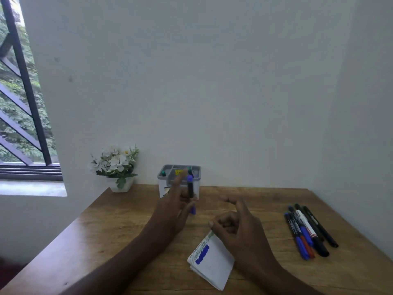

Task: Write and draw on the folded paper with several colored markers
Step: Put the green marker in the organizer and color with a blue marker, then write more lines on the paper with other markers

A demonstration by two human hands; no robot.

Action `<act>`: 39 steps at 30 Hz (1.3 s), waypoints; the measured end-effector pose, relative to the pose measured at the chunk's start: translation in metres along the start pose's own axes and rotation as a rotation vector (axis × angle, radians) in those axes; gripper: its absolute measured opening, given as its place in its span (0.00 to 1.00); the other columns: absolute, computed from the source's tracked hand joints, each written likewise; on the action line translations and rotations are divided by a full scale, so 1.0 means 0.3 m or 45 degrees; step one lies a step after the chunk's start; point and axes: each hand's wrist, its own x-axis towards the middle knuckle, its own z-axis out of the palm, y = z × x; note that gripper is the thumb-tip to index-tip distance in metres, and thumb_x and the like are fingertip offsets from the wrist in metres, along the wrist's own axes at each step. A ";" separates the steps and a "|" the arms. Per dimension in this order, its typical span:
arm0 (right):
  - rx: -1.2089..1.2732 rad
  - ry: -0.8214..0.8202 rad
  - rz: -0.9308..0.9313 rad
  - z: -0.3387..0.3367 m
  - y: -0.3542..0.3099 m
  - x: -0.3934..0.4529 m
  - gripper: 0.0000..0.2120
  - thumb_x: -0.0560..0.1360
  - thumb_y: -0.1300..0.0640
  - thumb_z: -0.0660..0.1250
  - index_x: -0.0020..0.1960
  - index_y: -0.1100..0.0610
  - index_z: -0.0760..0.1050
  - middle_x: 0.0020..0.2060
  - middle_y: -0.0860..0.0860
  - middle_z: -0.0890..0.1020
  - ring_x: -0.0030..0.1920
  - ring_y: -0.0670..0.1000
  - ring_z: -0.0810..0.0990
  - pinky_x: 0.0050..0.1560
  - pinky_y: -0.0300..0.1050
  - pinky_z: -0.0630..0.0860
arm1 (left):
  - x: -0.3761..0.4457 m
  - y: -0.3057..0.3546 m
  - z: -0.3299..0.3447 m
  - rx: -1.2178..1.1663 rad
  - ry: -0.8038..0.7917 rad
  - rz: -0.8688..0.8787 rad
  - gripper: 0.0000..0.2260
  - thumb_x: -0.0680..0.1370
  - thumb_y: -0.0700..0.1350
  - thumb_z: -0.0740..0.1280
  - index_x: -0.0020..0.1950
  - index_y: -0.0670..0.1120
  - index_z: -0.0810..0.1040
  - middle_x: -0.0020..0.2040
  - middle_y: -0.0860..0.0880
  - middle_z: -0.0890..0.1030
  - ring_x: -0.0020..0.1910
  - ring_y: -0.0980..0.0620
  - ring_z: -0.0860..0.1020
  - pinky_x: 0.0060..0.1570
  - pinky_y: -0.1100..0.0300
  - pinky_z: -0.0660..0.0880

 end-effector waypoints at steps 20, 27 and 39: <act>0.062 -0.067 0.069 -0.025 0.034 0.030 0.23 0.74 0.50 0.77 0.65 0.45 0.71 0.40 0.46 0.88 0.42 0.42 0.87 0.45 0.38 0.84 | 0.515 -0.057 0.020 0.285 -0.004 -0.048 0.23 0.77 0.34 0.71 0.63 0.57 0.72 0.46 0.50 0.83 0.38 0.53 0.84 0.43 0.51 0.85; 0.033 -0.085 0.064 -0.028 0.029 0.028 0.15 0.76 0.50 0.76 0.59 0.47 0.76 0.40 0.46 0.88 0.43 0.42 0.87 0.47 0.41 0.85 | 0.515 -0.109 0.033 0.412 -0.031 -0.127 0.06 0.75 0.38 0.73 0.45 0.50 0.85 0.45 0.48 0.86 0.42 0.53 0.83 0.48 0.52 0.84; -1.018 -0.044 0.060 -0.213 0.085 0.086 0.13 0.78 0.62 0.63 0.37 0.51 0.72 0.34 0.45 0.75 0.33 0.43 0.72 0.30 0.39 0.69 | 0.071 0.121 -0.050 0.285 -0.169 0.203 0.08 0.77 0.52 0.75 0.56 0.57 0.82 0.53 0.62 0.82 0.53 0.61 0.79 0.51 0.63 0.76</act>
